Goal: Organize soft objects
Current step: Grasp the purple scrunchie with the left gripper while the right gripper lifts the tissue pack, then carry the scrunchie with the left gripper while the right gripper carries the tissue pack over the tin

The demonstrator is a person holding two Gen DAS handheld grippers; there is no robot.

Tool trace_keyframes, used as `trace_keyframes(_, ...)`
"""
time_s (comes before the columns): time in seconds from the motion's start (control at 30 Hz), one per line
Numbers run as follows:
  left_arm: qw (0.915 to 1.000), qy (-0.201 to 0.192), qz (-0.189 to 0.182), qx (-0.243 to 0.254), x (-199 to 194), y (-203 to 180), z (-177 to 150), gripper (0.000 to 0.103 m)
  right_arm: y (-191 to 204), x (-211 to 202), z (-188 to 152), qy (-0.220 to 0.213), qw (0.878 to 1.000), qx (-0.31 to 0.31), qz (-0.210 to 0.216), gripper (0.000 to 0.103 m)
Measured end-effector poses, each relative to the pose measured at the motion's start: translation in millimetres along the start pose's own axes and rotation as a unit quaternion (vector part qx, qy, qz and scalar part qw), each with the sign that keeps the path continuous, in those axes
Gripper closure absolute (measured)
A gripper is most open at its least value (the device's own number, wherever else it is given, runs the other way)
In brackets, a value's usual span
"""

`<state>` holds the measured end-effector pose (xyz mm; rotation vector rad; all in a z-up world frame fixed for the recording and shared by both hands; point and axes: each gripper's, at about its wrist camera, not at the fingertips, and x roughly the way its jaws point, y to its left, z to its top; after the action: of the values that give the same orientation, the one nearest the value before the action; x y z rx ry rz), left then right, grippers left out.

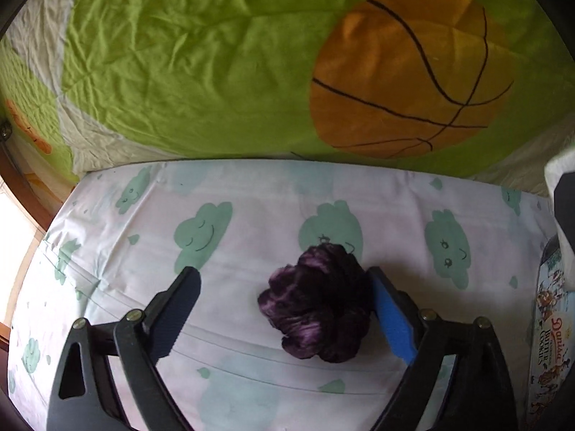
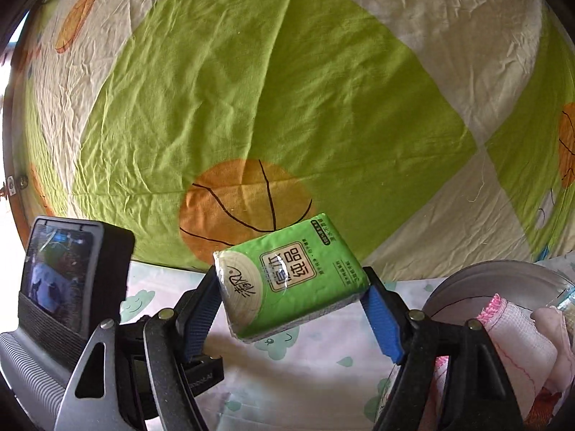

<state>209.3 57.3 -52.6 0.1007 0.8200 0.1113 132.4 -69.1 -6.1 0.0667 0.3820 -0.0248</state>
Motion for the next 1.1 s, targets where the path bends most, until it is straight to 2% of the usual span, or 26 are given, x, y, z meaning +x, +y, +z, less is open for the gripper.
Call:
trace_keyframes(0.07,0.9995,0.021,-0.014,0.02,8,-8,0,0.02,1,-1,-2,-0.003,1.0,0.001,0.0,0.026)
trace_keyframes(0.13,0.9987,0.031,-0.033,0.022,11,-9,0,0.036,1,-1,-1,0.0,1.0,-0.001,0.002,0.026)
trace_keyframes(0.17,0.9982,0.033,-0.047,0.018,12,-7,0,0.04,2,0,-1,0.001,1.0,-0.002,0.001,0.026)
trace_keyframes(0.23,0.9963,0.034,-0.078,0.012,12,-4,0,0.062,6,3,-1,-0.001,1.0,-0.002,0.0,0.026)
trace_keyframes(0.37,0.995,0.026,-0.093,0.026,6,-11,-1,0.072,4,2,-2,-0.001,1.0,0.005,-0.002,0.026)
trace_keyframes(0.43,0.9943,0.026,-0.101,0.024,5,-10,-2,0.076,3,1,-2,-0.003,1.0,0.005,-0.005,0.026)
trace_keyframes(0.6,0.9916,0.016,-0.128,-0.009,1,6,0,0.076,0,-14,0,-0.025,1.0,0.01,-0.015,0.026)
trace_keyframes(0.7,0.9908,-0.018,-0.13,-0.035,-12,19,-2,0.076,-4,-26,1,-0.041,0.999,0.018,-0.018,0.026)
trace_keyframes(0.87,0.9849,-0.079,-0.144,-0.053,-43,30,-7,0.076,-10,-49,-1,-0.067,0.997,0.02,-0.029,0.026)
trace_keyframes(1.1,0.9785,-0.133,-0.142,-0.067,-87,34,-24,0.076,-14,-89,-14,-0.087,0.995,0.0,-0.039,0.026)
